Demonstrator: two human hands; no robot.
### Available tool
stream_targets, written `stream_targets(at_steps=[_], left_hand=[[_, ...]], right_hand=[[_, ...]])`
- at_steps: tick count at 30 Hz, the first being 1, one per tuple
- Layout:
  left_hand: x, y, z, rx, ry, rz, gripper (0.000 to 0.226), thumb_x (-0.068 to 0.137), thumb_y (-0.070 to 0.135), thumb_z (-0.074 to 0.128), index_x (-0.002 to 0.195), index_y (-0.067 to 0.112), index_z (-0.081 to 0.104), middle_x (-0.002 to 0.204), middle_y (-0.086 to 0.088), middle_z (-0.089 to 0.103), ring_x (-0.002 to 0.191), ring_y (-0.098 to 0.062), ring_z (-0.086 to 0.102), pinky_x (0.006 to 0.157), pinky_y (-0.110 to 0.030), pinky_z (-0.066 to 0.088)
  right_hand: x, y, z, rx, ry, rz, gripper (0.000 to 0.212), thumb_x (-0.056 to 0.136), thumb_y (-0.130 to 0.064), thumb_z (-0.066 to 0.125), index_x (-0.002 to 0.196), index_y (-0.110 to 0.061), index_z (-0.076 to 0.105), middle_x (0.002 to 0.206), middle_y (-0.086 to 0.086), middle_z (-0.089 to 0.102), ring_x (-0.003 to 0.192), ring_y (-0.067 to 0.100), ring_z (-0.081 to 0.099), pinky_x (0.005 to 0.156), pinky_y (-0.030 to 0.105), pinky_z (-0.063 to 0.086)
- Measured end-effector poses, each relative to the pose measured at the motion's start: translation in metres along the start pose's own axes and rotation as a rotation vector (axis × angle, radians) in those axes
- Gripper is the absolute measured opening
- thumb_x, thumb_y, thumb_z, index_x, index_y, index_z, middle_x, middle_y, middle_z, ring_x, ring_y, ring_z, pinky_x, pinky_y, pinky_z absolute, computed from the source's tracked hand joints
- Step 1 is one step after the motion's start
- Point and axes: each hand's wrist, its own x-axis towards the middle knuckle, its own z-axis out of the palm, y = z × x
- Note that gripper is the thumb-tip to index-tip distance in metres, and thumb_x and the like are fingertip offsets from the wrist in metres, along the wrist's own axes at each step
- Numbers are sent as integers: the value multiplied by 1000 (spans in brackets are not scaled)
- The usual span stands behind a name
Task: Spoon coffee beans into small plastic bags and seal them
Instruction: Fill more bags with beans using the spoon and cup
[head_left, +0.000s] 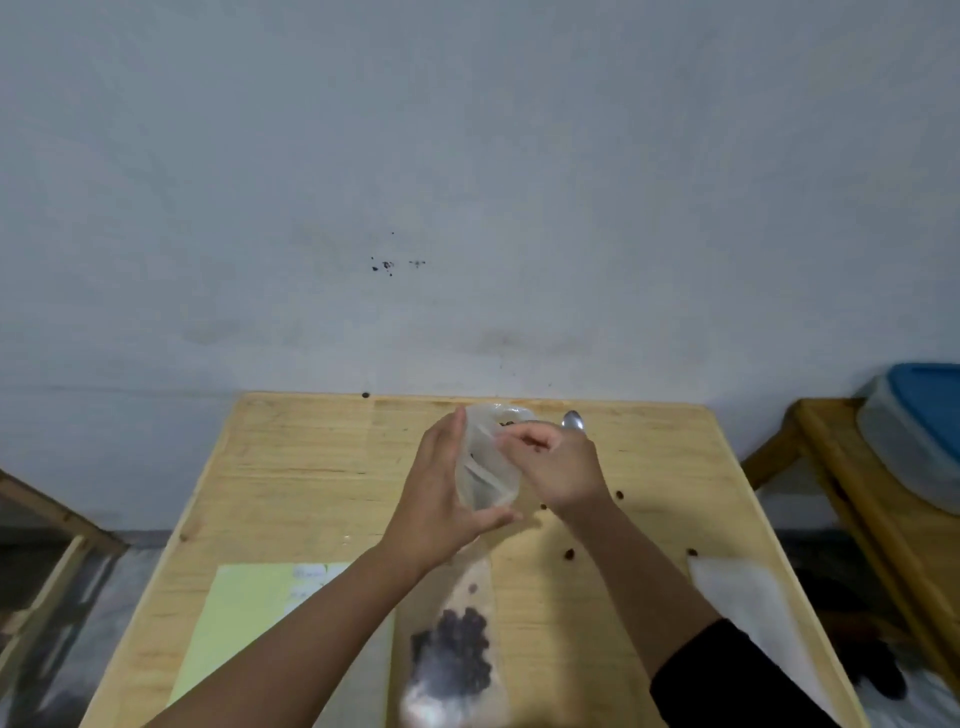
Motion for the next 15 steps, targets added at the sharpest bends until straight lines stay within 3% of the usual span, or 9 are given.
stream_targets(at_steps=[2,5,7,10,12,15], left_hand=[[2,6,-13,-31,10,-8,118,53,38,88,148,22,18,131,10,34,121,1,31,97,2,19],[6,15,-31,-113,75,-8,84,65,27,83,137,28,41,115,12,48,109,-1,45,88,3,28],[6,23,-40,-215,116,-15,56,71,22,79,119,33,54,110,14,57,104,-3,53,86,-5,37],[4,32,-45,-303,207,-69,21,80,25,71,97,31,60,93,13,63,87,-8,59,74,-15,44],[3,37,-47,-385,242,-128,9,85,26,67,91,29,61,89,11,66,83,-13,64,74,-26,51],[1,42,-46,-458,263,-196,5,87,25,64,90,27,63,89,7,67,83,-17,67,82,-43,55]], right_hand=[[-3,-16,-3,-43,-6,-3,10,82,-18,66,83,-13,75,74,-5,69,68,2,59,71,20,46],[-12,-36,-12,-55,-103,-5,10,81,-20,66,77,-18,75,75,-6,72,71,3,62,71,23,47],[-20,-45,-15,-12,-132,-14,11,83,-25,66,80,-19,76,80,-7,74,76,6,65,72,25,49],[-32,-49,-20,203,-52,-49,18,83,-26,67,98,-19,72,94,2,73,88,14,68,85,31,52],[-42,-46,-21,314,4,-105,29,81,-15,69,109,-24,64,94,9,71,88,13,68,87,29,53],[-50,-43,-22,281,69,-175,45,78,-9,72,113,-33,57,92,9,70,88,12,68,85,24,52]])
